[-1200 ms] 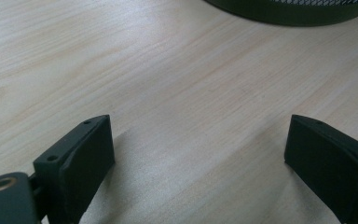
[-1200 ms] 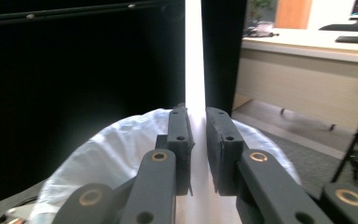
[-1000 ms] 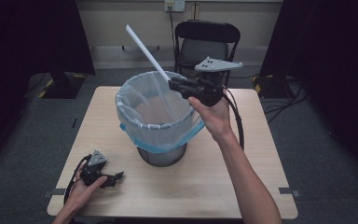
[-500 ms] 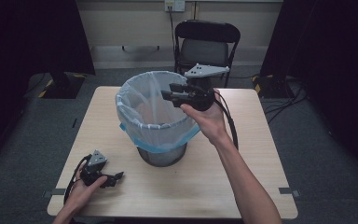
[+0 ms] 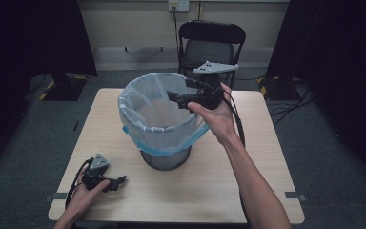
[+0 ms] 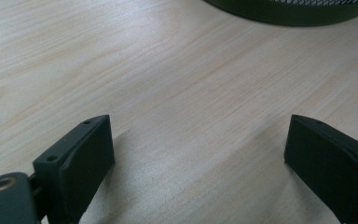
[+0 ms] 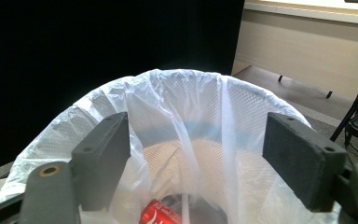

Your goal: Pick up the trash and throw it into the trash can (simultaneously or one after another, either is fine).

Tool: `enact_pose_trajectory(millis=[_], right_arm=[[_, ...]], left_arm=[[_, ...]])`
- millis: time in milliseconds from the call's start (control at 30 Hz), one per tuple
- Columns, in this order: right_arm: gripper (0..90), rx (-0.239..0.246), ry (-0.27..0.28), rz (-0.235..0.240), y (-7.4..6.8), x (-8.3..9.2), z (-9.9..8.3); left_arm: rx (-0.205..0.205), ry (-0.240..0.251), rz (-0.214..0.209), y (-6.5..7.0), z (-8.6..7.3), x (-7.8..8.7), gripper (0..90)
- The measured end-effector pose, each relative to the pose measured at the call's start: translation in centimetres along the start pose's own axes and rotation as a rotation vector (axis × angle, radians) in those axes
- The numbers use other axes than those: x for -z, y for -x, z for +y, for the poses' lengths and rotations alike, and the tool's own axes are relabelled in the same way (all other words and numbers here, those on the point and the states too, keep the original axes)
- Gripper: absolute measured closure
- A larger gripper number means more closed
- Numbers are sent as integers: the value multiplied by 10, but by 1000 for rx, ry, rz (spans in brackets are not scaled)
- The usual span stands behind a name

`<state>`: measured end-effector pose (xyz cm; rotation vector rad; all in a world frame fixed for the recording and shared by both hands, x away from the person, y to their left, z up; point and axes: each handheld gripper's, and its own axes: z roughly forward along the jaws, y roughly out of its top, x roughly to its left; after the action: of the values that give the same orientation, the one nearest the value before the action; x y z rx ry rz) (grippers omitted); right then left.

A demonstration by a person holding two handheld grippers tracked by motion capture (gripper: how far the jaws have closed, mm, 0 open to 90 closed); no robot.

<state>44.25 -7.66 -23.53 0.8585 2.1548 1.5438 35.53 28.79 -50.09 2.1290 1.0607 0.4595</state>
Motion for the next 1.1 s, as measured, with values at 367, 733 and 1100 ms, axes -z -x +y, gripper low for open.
enact_pose_trajectory(millis=[367,733,1100], right_arm=[[165,-20,25,-51,17,15,1],[166,-59,33,-138,41,30,-3],[163,-88,15,-217,64,45,-14]], left_arm=[[-1,0,1,0,0,0,78],[-2,0,0,0,0,0,78],[-2,-1,1,0,0,0,77]])
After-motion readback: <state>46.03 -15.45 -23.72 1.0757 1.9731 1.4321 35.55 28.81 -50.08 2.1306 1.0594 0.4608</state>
